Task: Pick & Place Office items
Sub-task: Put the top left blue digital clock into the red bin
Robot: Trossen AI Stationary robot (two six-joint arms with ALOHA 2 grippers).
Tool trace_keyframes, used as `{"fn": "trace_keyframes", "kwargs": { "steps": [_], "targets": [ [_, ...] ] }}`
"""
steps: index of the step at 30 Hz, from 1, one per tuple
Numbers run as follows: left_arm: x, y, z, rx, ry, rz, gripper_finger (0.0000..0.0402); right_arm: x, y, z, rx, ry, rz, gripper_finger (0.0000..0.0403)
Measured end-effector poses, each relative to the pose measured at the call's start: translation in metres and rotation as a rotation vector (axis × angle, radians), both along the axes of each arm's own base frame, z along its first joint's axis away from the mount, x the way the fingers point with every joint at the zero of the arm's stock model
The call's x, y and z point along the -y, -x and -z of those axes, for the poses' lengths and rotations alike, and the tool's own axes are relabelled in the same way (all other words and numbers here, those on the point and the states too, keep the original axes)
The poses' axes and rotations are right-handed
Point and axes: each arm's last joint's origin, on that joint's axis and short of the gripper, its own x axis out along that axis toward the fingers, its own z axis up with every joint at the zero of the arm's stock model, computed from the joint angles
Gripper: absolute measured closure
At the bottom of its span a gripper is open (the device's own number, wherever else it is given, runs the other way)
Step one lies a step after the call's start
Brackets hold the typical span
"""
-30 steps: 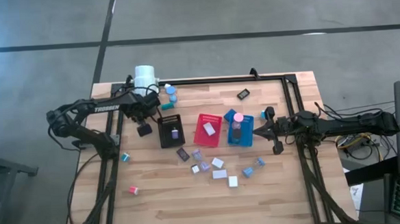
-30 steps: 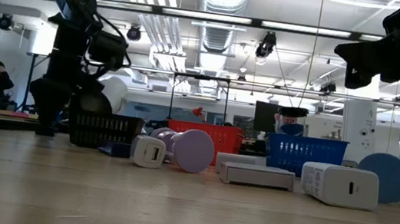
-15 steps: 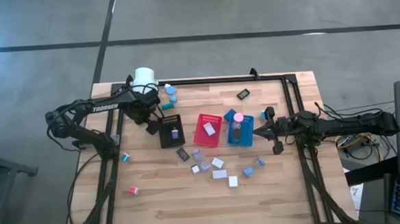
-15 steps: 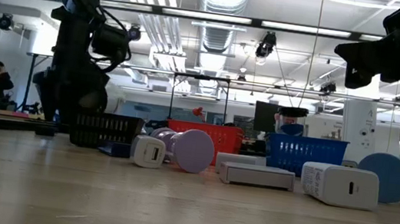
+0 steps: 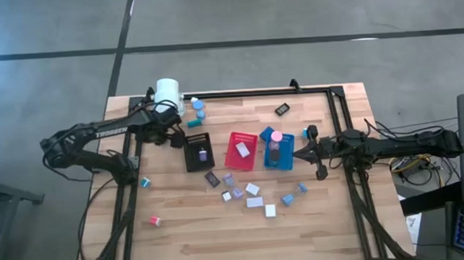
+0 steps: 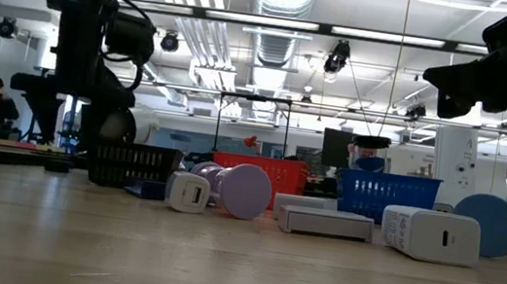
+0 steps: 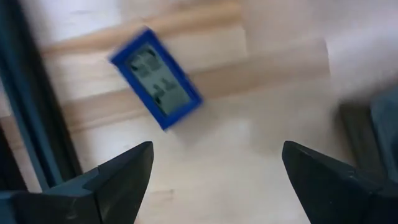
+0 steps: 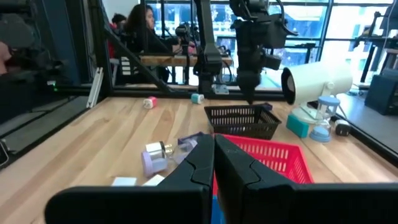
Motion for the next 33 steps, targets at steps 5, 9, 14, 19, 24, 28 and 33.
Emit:
{"fn": "trace_keyframes", "kwargs": {
  "steps": [5,9,14,19,24,28,33],
  "targets": [
    [-0.003,-0.002,0.004,0.032,-0.054,-0.108,0.0039,0.000,0.000,0.001,-0.003,0.031,0.001,0.0394],
    [-0.002,0.002,0.014,-0.006,-0.073,-0.193,0.0039,0.000,0.000,0.001,-0.010,0.058,0.000,0.0394],
    [0.001,0.010,0.034,-0.053,-0.102,-0.265,0.0039,0.000,0.000,0.001,-0.009,0.090,0.001,0.0394],
    [0.000,0.010,0.042,-0.006,-0.129,-0.265,0.0039,0.000,0.000,-0.001,0.018,0.109,0.004,0.0394],
    [-0.002,0.010,0.041,-0.024,-0.193,-0.282,0.0039,0.000,0.000,-0.003,0.037,0.110,0.005,0.0394],
    [-0.002,0.012,0.042,-0.033,-0.208,-0.296,0.0047,0.000,0.000,-0.003,0.036,0.109,0.005,0.0394],
    [0.000,0.015,0.047,-0.046,-0.203,-0.306,0.0086,0.000,0.000,-0.002,0.028,0.107,0.004,0.0394]
  ]
}}
